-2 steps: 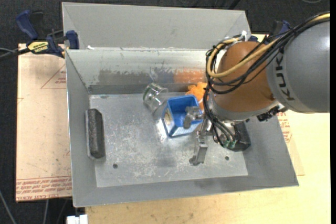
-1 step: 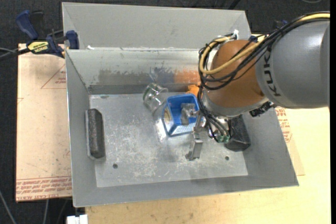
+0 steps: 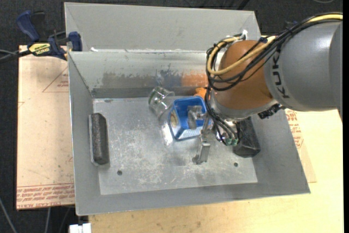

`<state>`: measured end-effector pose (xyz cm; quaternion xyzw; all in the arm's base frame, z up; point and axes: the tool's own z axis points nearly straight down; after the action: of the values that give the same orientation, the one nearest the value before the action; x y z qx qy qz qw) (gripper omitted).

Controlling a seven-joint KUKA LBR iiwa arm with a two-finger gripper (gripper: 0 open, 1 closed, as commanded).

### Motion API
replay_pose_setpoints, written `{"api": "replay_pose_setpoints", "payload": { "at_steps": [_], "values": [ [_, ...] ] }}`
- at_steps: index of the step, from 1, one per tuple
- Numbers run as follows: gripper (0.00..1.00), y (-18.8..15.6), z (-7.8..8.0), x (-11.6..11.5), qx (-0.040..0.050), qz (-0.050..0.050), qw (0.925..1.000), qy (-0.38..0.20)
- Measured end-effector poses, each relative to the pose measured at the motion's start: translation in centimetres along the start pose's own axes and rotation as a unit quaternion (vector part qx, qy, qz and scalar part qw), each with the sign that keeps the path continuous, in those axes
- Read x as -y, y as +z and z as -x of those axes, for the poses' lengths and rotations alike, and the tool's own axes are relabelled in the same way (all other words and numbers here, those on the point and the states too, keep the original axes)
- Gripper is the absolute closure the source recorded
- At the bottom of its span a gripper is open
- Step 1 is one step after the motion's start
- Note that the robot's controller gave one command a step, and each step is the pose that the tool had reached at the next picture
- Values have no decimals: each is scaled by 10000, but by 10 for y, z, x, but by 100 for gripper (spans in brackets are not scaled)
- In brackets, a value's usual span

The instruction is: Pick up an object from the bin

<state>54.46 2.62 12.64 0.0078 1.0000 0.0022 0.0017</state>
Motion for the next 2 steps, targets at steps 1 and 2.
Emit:
{"api": "replay_pose_setpoints", "payload": {
  "at_steps": [1, 2],
  "values": [
    [0, 22, 12, 8, 38, 13, 9999, 131],
    [100, 50, 25, 11, 101, 24, 9994, 320]
  ]
}}
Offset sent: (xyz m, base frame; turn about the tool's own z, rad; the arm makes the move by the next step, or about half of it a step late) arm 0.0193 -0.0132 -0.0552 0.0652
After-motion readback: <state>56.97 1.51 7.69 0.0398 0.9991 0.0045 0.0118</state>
